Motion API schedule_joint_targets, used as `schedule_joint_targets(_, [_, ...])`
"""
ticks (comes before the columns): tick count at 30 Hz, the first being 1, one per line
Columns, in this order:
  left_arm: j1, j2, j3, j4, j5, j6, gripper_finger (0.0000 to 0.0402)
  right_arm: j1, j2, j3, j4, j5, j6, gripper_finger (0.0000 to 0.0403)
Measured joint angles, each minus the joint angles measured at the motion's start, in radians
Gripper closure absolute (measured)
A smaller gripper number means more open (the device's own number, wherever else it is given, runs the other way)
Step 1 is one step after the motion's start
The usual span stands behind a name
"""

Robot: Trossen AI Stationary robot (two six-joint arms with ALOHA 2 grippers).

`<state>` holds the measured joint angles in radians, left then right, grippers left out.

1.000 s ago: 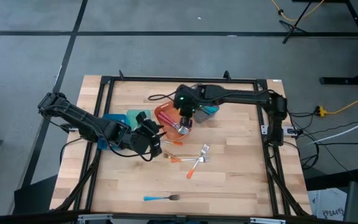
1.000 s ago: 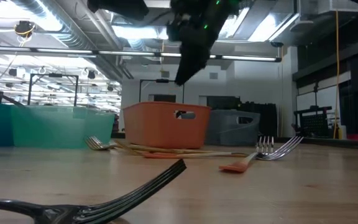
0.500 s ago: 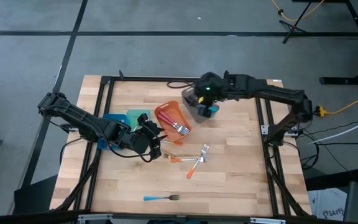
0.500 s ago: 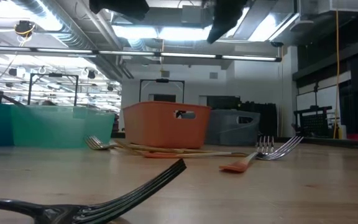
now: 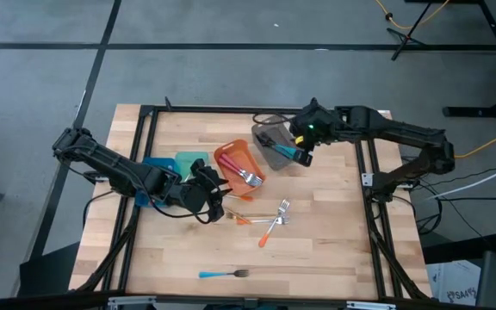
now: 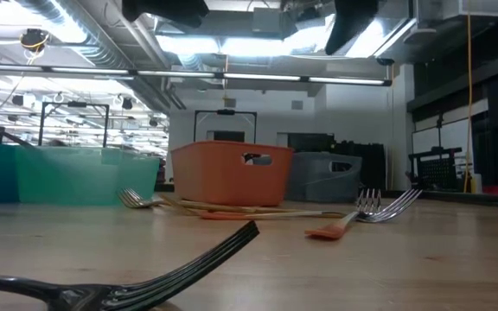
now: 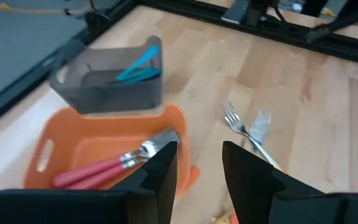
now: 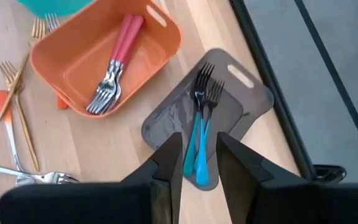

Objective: Sort silverware by color (type)
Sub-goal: Put the blue fork into the black bin

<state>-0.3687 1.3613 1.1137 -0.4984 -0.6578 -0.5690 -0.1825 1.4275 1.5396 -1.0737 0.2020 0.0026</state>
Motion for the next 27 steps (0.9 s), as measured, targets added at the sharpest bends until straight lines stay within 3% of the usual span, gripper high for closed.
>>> schedule_joint_targets(8, [-0.013, 0.058, 0.000, 0.057, 0.147, -0.006, 0.0280, 0.000, -0.091, -0.202, 0.109, 0.000, 0.027, 0.0315])
schedule_joint_targets(16, [-0.093, 0.195, 0.000, 0.147, 0.325, -0.006, 0.0280, 0.000, -0.097, -0.268, 0.115, -0.001, 0.027, 0.0315])
schedule_joint_targets(27, [-0.214, 0.367, 0.000, 0.284, 0.365, -0.049, 0.0280, 0.000, -0.097, -0.271, 0.140, -0.001, 0.027, 0.0315])
